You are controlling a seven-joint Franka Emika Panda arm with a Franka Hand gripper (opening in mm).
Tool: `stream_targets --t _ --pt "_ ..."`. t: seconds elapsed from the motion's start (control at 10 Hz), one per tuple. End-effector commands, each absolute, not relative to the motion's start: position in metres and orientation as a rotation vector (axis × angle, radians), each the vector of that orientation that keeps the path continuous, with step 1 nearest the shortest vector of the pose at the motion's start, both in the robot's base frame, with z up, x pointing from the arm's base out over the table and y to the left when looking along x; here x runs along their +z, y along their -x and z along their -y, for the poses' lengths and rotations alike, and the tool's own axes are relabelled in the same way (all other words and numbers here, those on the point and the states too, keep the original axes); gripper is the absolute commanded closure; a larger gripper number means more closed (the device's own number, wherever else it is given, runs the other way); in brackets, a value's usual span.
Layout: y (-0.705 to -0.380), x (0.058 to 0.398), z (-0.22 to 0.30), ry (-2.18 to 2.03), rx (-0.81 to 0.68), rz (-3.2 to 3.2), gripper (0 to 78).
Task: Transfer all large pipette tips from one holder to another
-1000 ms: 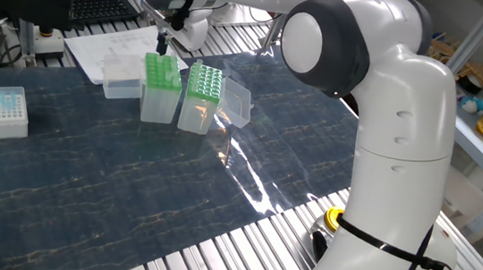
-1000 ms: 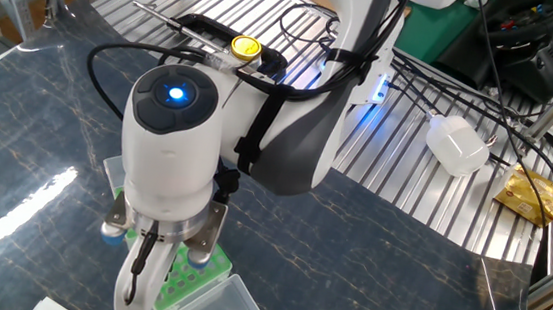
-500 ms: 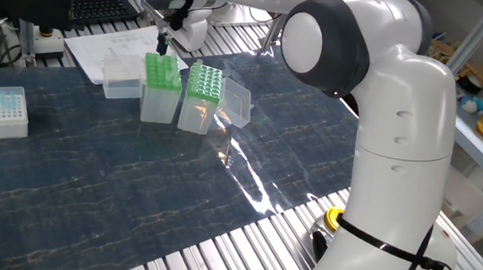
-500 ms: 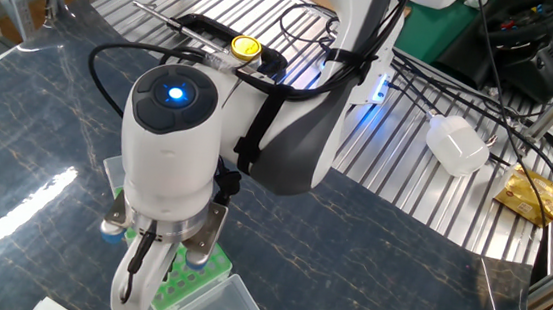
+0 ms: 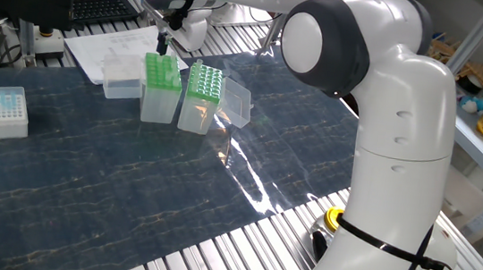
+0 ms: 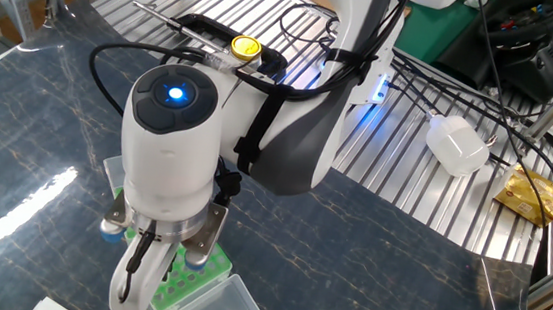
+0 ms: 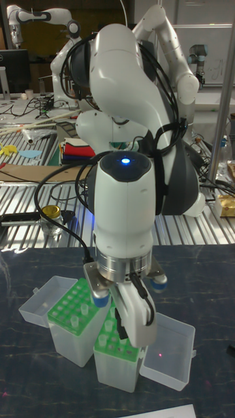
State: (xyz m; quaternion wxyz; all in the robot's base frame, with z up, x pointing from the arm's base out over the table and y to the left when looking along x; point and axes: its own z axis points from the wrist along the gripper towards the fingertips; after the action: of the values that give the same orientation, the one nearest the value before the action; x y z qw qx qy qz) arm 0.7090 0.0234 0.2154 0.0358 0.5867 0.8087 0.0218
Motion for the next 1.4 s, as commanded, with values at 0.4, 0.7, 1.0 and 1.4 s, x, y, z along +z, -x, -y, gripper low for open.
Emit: stream_targets --t 0.4,0.7,1.0,1.4 --pt "-0.7098 0.2172 -0.023 -1.809 0.069 -2.475 0.1" --pt "-0.7098 0.2172 -0.023 -1.809 0.069 -2.475 0.1" --pt "-0.7098 0.2172 -0.023 -1.809 0.069 -2.475 0.1" --pt "-0.7142 0.2192 -0.0253 -1.852 0.08 -2.446 0.1"
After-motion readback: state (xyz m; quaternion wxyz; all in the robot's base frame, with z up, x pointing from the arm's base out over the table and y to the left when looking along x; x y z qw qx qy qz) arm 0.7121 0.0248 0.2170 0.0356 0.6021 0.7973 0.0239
